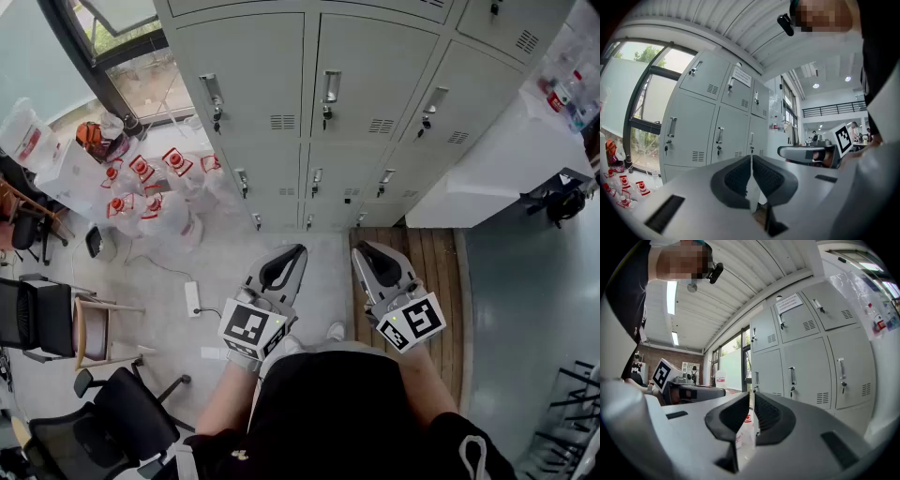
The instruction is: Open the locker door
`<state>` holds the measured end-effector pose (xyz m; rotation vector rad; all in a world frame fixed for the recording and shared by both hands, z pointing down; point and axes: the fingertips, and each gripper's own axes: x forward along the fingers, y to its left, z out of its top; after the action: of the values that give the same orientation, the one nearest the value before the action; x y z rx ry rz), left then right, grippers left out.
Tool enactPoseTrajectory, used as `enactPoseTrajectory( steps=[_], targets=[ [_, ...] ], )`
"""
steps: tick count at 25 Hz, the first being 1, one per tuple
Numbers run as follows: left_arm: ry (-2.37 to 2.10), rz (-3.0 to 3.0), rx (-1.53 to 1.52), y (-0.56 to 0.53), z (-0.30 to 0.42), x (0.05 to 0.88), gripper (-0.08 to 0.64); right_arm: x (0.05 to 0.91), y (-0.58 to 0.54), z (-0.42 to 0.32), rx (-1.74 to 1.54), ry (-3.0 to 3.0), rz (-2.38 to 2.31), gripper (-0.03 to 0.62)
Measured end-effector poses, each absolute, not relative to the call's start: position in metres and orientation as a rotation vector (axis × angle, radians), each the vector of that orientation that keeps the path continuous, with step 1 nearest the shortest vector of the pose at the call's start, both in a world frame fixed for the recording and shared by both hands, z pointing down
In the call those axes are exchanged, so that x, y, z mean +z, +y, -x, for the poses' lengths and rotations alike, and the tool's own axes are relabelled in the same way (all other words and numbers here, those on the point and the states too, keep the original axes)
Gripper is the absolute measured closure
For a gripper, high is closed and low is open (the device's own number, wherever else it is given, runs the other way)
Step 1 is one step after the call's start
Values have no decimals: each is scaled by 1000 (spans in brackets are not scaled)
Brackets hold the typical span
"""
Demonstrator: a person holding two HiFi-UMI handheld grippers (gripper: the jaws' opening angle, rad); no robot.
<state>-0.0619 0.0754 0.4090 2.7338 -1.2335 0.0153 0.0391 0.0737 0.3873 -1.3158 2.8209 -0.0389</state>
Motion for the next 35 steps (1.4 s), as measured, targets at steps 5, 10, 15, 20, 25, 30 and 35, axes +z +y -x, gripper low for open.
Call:
enactPoseTrajectory(
  steps=[5,10,15,20,25,30,35],
  targets=[
    [-1272,-2752,-6,71,50,400,531,385,76,-51,-54,2810,1302,540],
    [-1277,-2762,19,66,26,399,531,381,71,-68,-49,2798,1258,540],
    [-1293,-2760,54,59,1,400,531,371,66,-91,-97,2740,1149,538],
    [-1318,-2745,107,55,-24,410,531,381,53,-122,-131,2711,1137,538],
    [-1347,-2718,145,46,-28,415,531,389,37,-138,-170,2683,1151,538],
    [-1351,-2706,142,19,-20,418,531,393,10,-134,-191,2676,1157,538],
    [-1316,-2725,127,-18,-2,419,531,395,-25,-112,-179,2681,1195,538]
  ],
)
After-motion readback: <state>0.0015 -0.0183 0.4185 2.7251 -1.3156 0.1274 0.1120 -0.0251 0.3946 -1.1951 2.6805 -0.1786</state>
